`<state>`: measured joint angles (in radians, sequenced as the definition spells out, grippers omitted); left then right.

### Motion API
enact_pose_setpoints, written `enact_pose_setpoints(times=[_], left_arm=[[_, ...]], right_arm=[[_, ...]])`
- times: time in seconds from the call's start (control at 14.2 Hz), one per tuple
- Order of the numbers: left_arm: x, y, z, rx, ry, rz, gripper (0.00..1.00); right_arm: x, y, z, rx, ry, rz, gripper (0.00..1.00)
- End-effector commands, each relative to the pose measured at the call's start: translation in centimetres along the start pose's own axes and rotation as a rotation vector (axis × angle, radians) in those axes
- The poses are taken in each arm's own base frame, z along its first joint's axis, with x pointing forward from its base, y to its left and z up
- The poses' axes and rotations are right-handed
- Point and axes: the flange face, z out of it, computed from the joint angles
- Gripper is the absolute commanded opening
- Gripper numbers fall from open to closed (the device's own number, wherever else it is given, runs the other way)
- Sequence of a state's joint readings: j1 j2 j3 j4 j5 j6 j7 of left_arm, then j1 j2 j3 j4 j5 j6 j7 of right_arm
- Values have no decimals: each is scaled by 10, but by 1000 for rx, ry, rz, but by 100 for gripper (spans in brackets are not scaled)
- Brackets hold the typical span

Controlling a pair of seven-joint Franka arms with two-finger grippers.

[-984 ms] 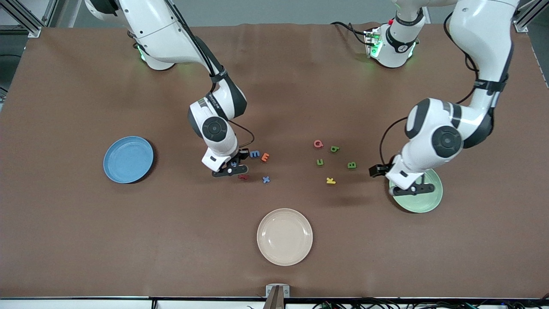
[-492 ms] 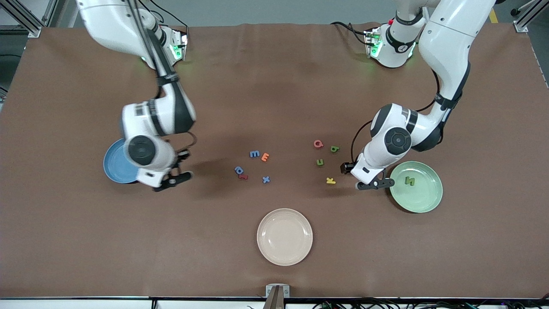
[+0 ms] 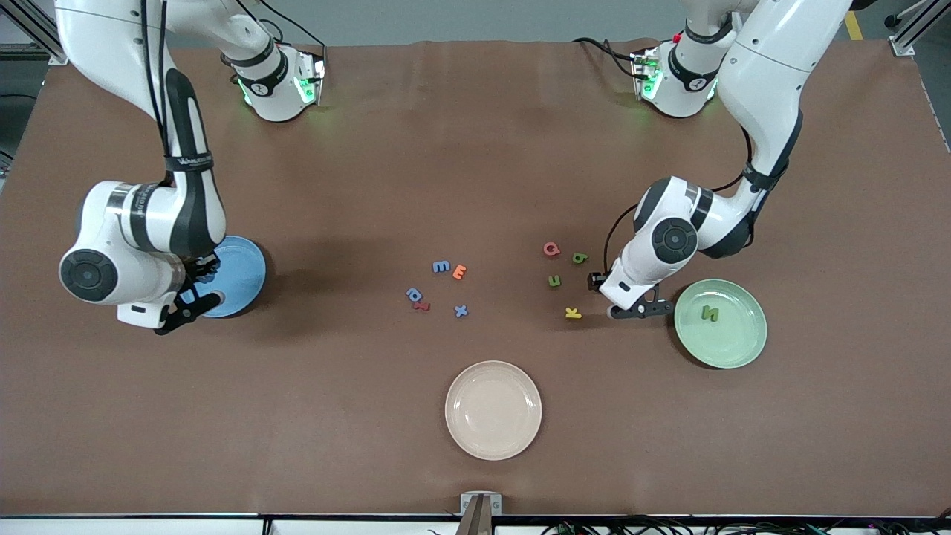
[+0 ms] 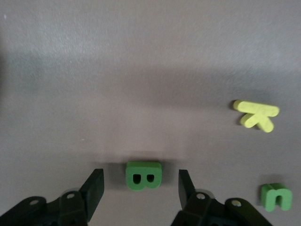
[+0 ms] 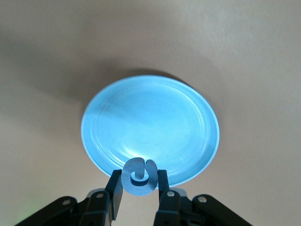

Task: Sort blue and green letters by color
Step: 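Grasp the green B with the left gripper while the right gripper drops blue letter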

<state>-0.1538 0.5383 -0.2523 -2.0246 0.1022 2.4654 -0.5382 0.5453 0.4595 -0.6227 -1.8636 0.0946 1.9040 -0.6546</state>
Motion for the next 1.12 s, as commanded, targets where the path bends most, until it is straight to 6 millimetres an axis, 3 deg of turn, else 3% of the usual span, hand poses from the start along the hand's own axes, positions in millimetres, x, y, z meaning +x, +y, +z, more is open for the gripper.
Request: enact_pose_setpoints(times=[0.0, 0.21, 0.35, 0.49, 0.7, 0.91, 1.05], left_arm=[[-8, -2, 2, 10, 17, -7, 68], [-8, 0, 9, 11, 7, -6, 63], [-6, -1, 10, 10, 7, -8, 55], [-1, -4, 6, 6, 15, -15, 38], [6, -6, -6, 2, 33, -22, 7], [18, -25, -44, 2, 75, -45, 1], [30, -52, -69, 3, 101, -67, 1]], right_arm=[[-16, 3, 2, 34, 18, 10, 100], [-12, -8, 3, 87, 50, 66, 100], [-4, -24, -4, 105, 70, 124, 100], [13, -63, -16, 89, 69, 215, 100], [48, -142, -27, 90, 88, 346, 100], [75, -204, -37, 113, 171, 369, 100], [95, -246, -38, 83, 230, 317, 100]])
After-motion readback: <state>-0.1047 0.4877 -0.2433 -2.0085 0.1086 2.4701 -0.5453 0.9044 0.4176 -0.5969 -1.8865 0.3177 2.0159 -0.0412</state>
